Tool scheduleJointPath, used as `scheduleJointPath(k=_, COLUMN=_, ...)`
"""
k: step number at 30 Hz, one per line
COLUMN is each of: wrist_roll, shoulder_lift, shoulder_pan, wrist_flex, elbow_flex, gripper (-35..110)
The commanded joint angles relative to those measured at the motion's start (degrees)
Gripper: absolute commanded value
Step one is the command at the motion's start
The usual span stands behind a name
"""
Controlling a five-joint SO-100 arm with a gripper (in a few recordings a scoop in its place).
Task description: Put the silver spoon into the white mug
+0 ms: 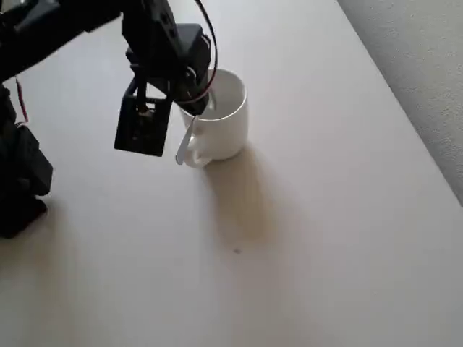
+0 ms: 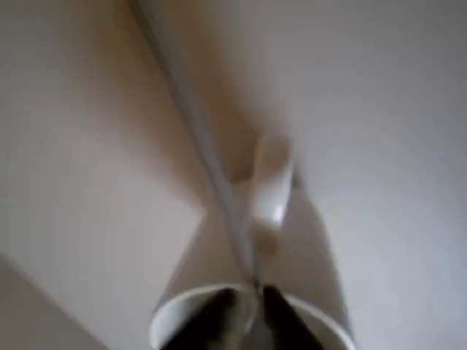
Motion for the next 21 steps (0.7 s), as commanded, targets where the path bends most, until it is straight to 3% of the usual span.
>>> scheduleJointPath(k=1, wrist_roll=-0.44, shoulder_lift=0.7, shoulder_pan=0.0, wrist_flex=0.97, elbow_flex=-0.26, gripper=46)
scheduleJointPath(k=4, wrist_roll=-0.35, shoulder_lift=3.08, shoulder_pan=0.62, wrist_flex=1.23, elbow_flex=-0.53, gripper=44)
scheduleJointPath(k=7, wrist_roll=-3.6, shoulder_lift=6.86, shoulder_pan=0.0, wrist_flex=1.93, elbow_flex=-0.79, gripper=2)
scheduleJointPath(k=8, wrist_roll=-3.78, shoulder_lift=8.53, shoulder_pan=-0.44, wrist_flex=2.2, elbow_flex=-0.53, gripper=-1)
scheduleJointPath(k=21, wrist_roll=-4.31, shoulder_lift=24.79, shoulder_pan=-0.18, wrist_flex=2.64, elbow_flex=2.11, gripper=-2)
